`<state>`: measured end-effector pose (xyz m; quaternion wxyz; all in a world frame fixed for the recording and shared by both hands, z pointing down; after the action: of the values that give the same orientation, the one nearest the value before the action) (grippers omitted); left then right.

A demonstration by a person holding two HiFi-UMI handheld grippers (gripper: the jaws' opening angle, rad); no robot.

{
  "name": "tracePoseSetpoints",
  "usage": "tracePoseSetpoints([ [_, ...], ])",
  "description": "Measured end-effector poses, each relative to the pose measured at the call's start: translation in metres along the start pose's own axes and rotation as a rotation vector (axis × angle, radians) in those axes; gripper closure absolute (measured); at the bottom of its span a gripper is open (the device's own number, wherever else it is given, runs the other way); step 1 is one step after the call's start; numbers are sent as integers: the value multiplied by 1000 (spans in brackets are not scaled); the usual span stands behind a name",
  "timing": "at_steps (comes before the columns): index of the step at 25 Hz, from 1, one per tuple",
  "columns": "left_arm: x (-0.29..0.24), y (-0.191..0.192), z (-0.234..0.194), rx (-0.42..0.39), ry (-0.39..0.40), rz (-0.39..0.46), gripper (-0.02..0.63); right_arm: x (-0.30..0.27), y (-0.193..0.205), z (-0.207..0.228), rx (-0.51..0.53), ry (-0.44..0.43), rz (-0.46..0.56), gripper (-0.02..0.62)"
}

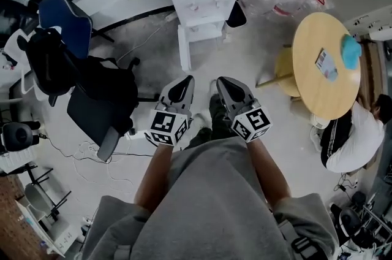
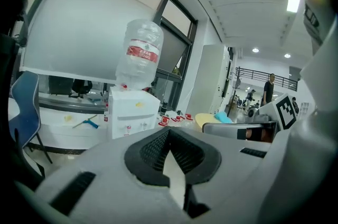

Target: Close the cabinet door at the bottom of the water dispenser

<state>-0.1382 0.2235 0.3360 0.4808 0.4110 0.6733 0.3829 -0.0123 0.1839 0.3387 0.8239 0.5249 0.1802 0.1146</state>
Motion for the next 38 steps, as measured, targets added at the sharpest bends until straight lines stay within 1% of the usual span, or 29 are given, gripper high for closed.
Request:
tracePoseSetpoints([
  [6, -45, -7, -15, 11, -37, -47, 600, -30, -3, 38, -50, -38, -42, 584],
  [13, -89, -19, -28, 7, -79, -103, 600, -60, -10, 79, -120, -75, -67, 584],
  [20, -122, -9, -40, -7, -91, -172, 600, -87, -3, 116, -187, -72, -67, 584],
  [24, -133, 1, -56, -17, -74, -226, 600, -106, 11, 121, -233, -54, -88, 584],
  [29, -145, 24, -79, -32, -22, -265, 600, -130, 43, 120, -251, -5, -102, 584],
  [31, -150, 37, -88, -35, -1, -282, 600, -138, 56, 123, -257, 28, -101, 584],
  [35, -154, 63, -108, -68, 112, -350, 600, -147, 87, 124, -315, 180, -73, 584],
  [38, -155, 89, -122, -87, 183, -396, 600, -155, 117, 122, -347, 262, -77, 584],
])
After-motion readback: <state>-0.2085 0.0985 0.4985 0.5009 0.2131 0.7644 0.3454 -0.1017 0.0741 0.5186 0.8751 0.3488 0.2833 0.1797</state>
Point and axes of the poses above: the fingertips, and each gripper's own axes: x backward along the fingers, z to its right, y out of its underside, the point moved 4 cm from there along x, backward along the fingers, and after that the axes turned 5 degrees about -y, right-handed, at the moved point
